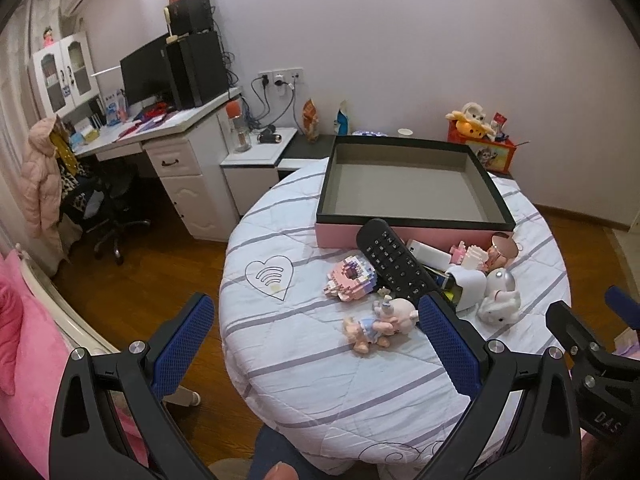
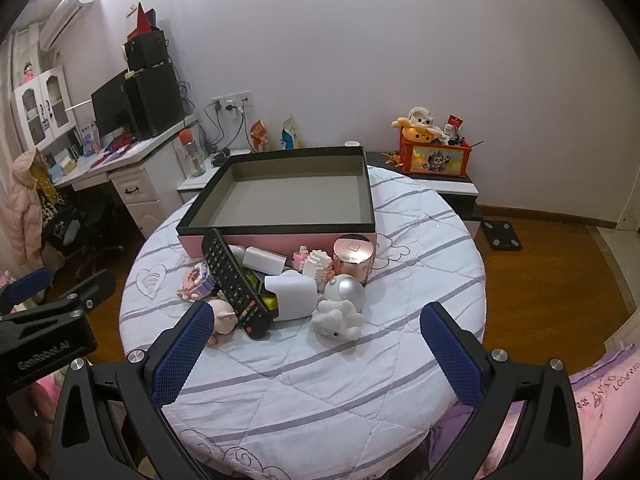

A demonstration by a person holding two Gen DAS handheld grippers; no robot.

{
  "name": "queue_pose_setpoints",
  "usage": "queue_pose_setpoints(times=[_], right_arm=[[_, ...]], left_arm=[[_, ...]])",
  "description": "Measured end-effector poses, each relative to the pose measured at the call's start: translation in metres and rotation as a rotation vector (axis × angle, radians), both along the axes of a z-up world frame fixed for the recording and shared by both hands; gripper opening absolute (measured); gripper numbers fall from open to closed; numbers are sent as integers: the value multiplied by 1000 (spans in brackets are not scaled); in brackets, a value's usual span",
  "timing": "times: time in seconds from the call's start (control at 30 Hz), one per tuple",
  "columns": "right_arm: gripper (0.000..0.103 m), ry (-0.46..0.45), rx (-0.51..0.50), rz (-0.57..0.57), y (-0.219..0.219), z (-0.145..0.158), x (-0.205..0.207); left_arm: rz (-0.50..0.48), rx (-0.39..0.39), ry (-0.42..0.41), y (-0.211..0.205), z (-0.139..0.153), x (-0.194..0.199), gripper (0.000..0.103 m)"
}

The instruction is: Organize rigid objects

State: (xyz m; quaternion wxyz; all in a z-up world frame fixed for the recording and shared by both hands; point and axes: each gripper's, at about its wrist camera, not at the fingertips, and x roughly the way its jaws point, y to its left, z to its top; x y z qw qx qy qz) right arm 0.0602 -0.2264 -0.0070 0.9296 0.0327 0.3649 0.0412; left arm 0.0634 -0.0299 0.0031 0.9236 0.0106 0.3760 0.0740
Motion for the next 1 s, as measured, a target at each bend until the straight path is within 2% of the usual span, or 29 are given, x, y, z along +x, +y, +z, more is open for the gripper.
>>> queue_pose_setpoints(times=[0.23, 0.37, 0.53, 0.63, 0.77, 1.0], right_arm=[[103, -1, -31, -90, 15, 3, -12], [103, -12, -50, -147, 28, 7, -22], [103, 2, -119, -189, 48, 9, -35], [103, 11, -126, -206, 53, 10, -39], [103, 22, -132, -207, 55, 9, -37], [103, 21, -142, -145, 59, 11, -28]], left_arm=[[-81, -44, 7, 18, -3, 5, 103], [-144, -39, -4, 26, -4, 6, 103], [-215, -94, 1, 37, -9, 7, 103], [-235, -117, 7, 41, -11, 6, 103], [-230, -117, -5, 46, -11, 5, 103], [-176, -133, -10, 50, -12, 4, 103]])
